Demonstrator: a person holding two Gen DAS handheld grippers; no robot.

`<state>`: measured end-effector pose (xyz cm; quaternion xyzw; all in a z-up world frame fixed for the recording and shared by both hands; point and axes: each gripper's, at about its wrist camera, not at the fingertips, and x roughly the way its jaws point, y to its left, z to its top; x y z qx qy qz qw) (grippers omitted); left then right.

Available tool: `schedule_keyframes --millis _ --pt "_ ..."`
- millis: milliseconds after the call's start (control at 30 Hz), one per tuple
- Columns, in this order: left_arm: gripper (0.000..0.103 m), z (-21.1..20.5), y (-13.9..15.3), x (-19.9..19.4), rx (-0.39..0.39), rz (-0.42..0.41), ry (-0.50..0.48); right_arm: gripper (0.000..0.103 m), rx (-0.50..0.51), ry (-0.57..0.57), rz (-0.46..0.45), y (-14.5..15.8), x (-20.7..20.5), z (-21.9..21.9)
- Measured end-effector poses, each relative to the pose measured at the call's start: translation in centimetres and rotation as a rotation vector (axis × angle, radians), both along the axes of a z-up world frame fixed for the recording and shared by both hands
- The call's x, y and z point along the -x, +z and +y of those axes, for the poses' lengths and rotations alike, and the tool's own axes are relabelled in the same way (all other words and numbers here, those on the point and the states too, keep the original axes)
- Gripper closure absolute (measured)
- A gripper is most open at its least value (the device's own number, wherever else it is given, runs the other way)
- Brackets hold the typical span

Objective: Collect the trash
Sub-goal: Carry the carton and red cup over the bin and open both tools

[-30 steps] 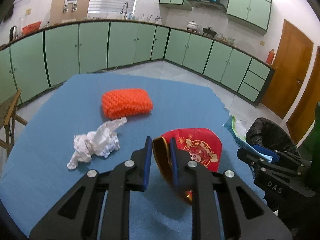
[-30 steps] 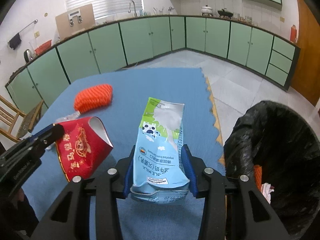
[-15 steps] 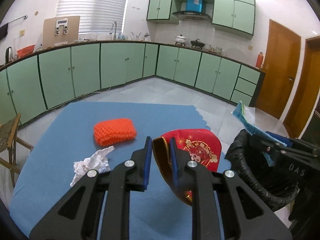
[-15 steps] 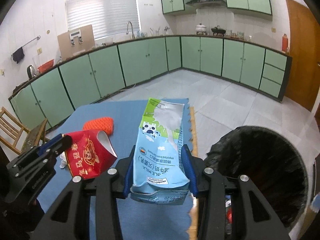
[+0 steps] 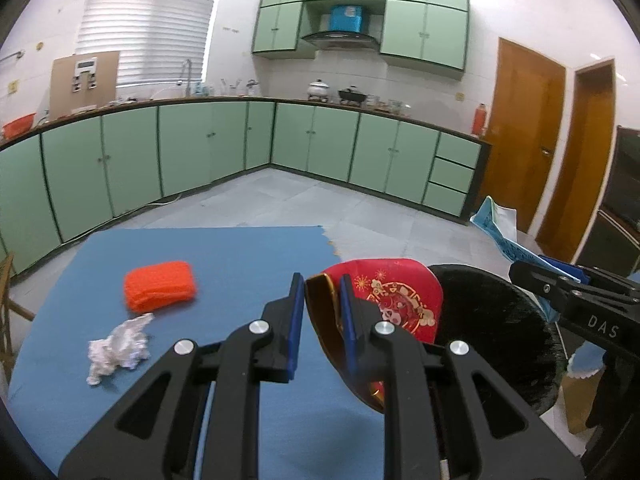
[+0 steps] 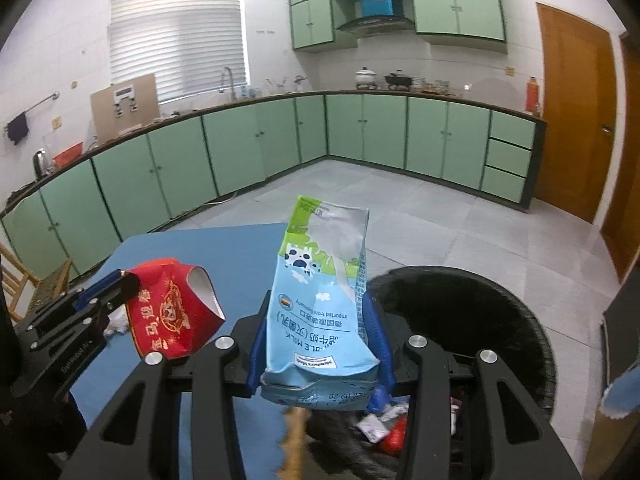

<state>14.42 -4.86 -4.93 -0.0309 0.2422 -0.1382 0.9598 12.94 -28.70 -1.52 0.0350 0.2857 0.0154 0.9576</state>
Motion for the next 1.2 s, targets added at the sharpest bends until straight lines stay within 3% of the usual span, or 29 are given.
schedule_keyframes --millis 400,700,1000,1133,1200 --pt "0.087 -9.0 -1.1 -1.2 -0.007 0.0 -0.134 0.06 0.005 -0.142 0.014 -1.2 1.5 -7.7" --pt "0.087 -15.3 -4.0 -2.9 -0.044 0.041 -0.209 0.06 0.001 -0.223 0.078 -4.6 1.7 -13.1" --pt "0.086 -19.4 -6.5 -4.3 -0.103 0.076 -0.249 0.06 -0.009 -0.257 0.155 -8.4 0.8 -16.7" --pt "0.08 -20.3 -7.0 -5.2 -0.116 0.106 -0.272 0.059 -0.016 -0.252 0.174 -9.3 0.3 -17.4" --pt "0.079 -20.5 -7.2 -5.5 -0.112 0.125 -0.279 0.051 -0.004 -0.263 0.171 -9.4 0.4 -17.8"
